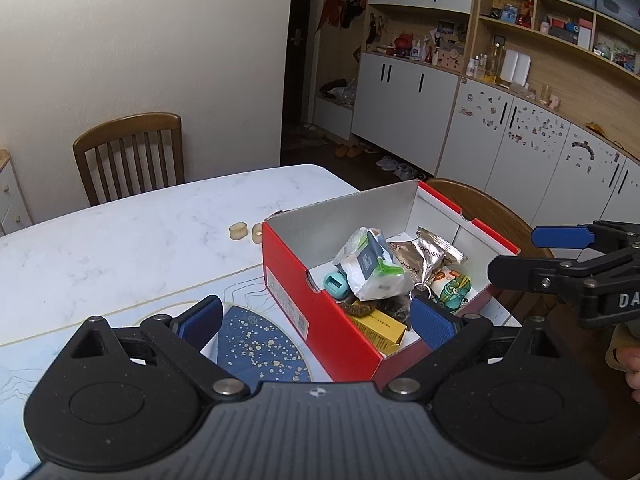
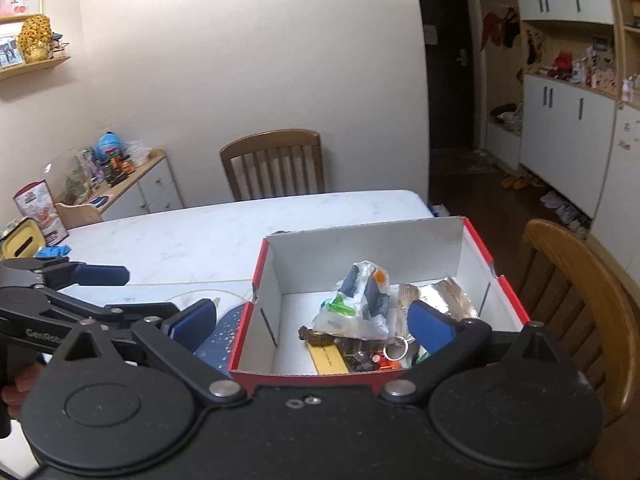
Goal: Organize objects
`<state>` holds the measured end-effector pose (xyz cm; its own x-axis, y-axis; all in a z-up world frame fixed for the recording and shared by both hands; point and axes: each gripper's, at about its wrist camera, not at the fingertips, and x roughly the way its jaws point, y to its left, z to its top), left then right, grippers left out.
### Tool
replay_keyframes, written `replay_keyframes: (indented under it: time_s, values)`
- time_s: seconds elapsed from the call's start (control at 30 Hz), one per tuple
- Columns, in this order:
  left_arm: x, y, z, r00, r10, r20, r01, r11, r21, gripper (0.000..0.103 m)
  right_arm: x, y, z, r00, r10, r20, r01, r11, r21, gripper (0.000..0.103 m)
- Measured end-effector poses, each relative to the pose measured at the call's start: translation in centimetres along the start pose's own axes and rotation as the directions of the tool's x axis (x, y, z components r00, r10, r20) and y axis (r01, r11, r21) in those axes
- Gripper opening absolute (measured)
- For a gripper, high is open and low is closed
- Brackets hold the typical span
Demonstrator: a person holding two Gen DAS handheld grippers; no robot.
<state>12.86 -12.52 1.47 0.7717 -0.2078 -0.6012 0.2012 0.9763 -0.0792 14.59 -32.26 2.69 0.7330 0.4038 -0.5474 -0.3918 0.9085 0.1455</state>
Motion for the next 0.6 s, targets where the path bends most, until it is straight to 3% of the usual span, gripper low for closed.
replay_keyframes:
  time_s: [0.27, 0.6]
  values:
    - [-0.6, 0.1, -0.5, 0.999, -0.043, -0.004, 0.043, 0.999, 0.025, 0.1, -0.6, 1.1, -1.4, 0.99, -0.134, 0.03, 0.132, 0.99, 0.054, 0.102]
    - [-1.2, -0.3, -1.2, 0.996, -0.087, 0.0, 0.087, 0.995, 0.058, 0.1, -1.5, 1.6, -2.5, 0.98, -0.196, 0.025, 0.192, 0.977, 0.094, 0.102]
